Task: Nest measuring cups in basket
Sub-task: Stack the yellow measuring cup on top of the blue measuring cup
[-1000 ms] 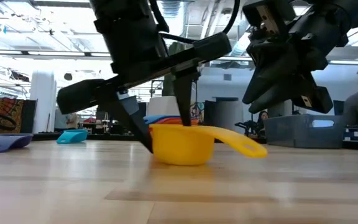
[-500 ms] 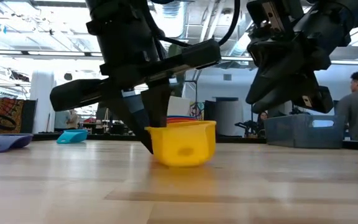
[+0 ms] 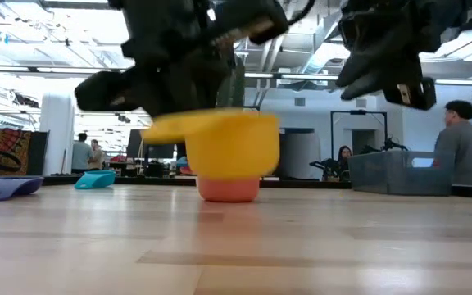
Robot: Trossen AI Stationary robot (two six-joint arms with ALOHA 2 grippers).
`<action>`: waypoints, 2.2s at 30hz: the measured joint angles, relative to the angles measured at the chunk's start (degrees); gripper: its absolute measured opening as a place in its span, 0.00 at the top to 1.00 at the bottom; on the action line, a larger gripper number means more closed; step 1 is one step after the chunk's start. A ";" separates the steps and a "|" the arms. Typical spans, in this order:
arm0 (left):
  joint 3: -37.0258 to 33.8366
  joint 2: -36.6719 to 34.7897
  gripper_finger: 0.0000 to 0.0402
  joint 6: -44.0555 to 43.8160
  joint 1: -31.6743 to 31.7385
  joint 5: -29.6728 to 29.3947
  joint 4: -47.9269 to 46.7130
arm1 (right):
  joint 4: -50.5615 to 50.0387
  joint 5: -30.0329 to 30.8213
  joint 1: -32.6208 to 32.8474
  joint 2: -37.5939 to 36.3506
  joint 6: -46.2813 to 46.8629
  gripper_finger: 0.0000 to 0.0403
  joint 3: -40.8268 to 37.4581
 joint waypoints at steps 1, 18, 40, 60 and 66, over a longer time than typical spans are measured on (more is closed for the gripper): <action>0.00 -0.85 0.97 1.44 0.47 0.42 -0.75 | -0.35 0.04 -0.35 -1.06 -0.66 0.76 0.00; 0.04 -12.28 0.99 33.66 16.33 10.85 -9.20 | -4.34 -1.52 -4.33 -7.76 -8.36 0.85 0.00; 0.00 -8.22 0.99 40.15 26.85 7.83 -7.51 | -3.60 3.43 -9.80 -7.69 3.00 0.86 0.00; 0.09 -5.58 0.97 33.11 24.56 6.93 -7.54 | -4.25 3.08 -10.43 -7.68 2.19 0.86 0.00; 0.00 -4.30 0.97 33.37 24.25 8.01 -7.89 | -4.30 2.19 -10.23 -7.69 1.25 0.86 0.00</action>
